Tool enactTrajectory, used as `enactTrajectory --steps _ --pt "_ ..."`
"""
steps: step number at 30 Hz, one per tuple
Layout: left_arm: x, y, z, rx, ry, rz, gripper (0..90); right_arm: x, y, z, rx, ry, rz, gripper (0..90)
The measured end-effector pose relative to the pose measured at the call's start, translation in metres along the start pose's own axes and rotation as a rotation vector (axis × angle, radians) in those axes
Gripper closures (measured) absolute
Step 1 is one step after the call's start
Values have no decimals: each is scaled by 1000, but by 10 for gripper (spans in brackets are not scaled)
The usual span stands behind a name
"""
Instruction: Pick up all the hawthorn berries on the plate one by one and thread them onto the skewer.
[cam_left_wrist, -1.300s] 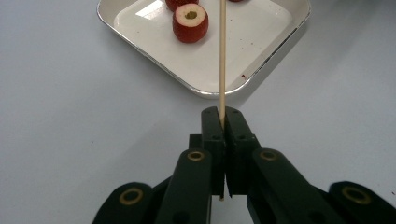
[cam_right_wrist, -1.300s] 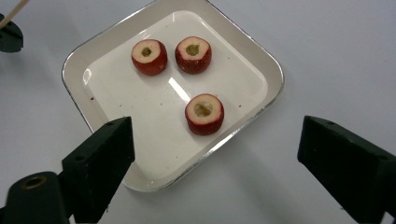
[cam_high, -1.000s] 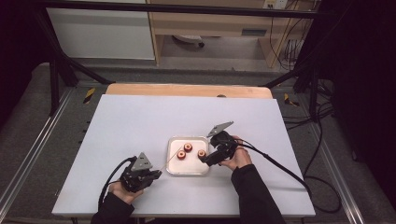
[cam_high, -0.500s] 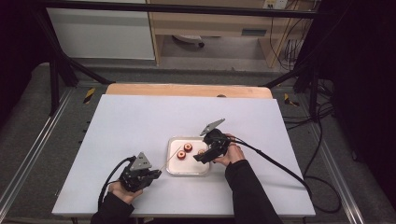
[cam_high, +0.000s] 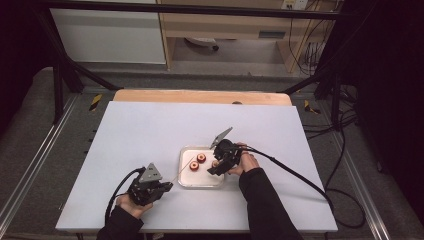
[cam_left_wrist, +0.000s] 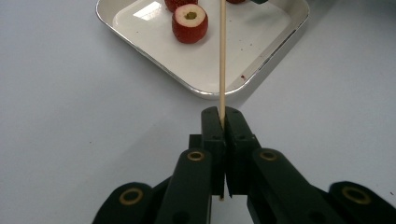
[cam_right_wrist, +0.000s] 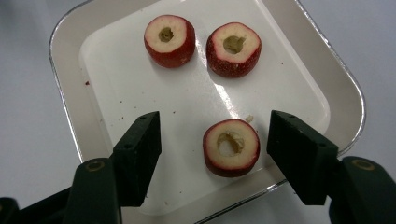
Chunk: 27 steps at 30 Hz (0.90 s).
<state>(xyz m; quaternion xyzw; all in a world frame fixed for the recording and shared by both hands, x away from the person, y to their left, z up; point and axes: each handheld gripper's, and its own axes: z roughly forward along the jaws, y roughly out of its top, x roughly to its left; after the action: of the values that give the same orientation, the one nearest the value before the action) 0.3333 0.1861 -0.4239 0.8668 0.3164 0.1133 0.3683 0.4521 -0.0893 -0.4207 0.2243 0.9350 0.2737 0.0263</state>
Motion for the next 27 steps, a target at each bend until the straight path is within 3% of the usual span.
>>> enactTrajectory --steps 5,14,21,27 --pt "-1 0 0 4 -2 2 880 -3 -1 1 34 0 -13 457" --pt "0 0 1 7 -5 0 880 -10 -1 5 55 -1 -19 528" --pt "0 0 2 9 -6 0 880 -11 -1 5 61 -5 -50 587" --pt "-1 1 2 5 -7 1 880 -9 -1 4 53 -3 -39 612"
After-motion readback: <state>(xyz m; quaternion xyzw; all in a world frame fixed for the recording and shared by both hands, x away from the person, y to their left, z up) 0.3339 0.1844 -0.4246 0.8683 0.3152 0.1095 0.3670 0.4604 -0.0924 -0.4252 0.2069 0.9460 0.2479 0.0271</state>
